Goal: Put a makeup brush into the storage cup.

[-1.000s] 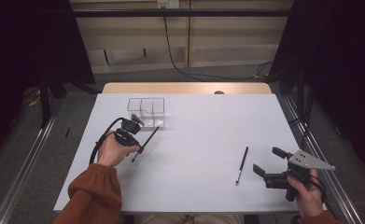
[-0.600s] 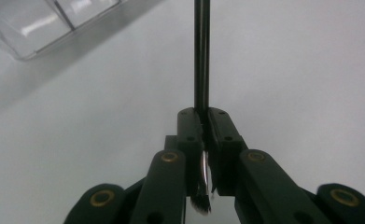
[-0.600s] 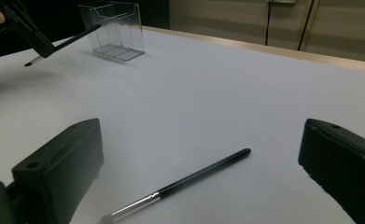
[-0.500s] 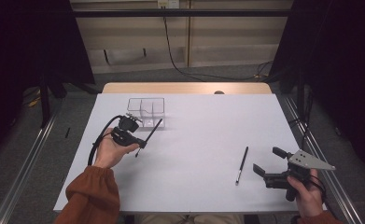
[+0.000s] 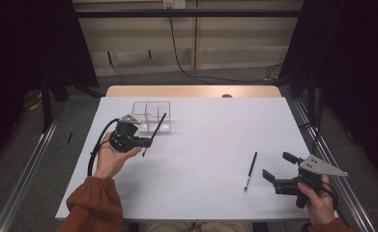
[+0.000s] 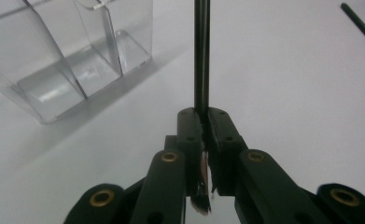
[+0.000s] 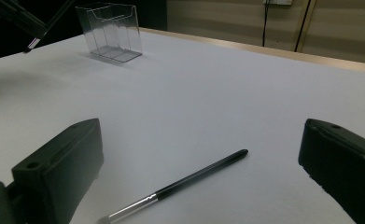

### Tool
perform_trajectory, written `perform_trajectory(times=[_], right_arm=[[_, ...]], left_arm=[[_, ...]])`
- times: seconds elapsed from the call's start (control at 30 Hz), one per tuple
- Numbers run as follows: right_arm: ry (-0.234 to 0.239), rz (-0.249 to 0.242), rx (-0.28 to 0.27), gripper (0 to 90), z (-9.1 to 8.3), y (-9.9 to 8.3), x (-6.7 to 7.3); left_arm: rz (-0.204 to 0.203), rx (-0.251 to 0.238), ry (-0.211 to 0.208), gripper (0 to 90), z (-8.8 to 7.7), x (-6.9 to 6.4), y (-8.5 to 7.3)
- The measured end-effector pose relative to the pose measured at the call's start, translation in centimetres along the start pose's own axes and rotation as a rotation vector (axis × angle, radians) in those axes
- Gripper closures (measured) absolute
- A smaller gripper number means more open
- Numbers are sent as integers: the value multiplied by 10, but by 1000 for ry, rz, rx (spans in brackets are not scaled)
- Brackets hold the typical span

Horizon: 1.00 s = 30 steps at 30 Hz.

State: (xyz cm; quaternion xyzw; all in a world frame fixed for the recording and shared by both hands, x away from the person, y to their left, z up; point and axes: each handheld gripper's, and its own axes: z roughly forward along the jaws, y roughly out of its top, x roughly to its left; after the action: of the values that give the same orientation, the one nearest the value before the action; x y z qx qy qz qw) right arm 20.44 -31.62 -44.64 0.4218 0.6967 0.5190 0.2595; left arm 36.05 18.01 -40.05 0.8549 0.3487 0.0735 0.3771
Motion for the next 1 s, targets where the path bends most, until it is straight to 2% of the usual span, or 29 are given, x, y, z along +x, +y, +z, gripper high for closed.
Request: perform_trajectory(times=[0.27,0.57,0.73,0.77,1.0], right_arm=[[-1,6,-10,0,0,0,0],[-2,6,-9,0,0,0,0],[-2,8,-11,0,0,0,1],[-1,9,-11,0,0,0,0],[4,11,-17,0,0,0,1]], left_arm=[[19,-142,0,846,-10,-3,0],[15,-249,-9,846,-8,-7,-9],[8,-308,-69,845,-11,-6,-9],[12,-310,-91,846,-11,-6,-9],[48,-302,-135,845,-8,-17,-7]])
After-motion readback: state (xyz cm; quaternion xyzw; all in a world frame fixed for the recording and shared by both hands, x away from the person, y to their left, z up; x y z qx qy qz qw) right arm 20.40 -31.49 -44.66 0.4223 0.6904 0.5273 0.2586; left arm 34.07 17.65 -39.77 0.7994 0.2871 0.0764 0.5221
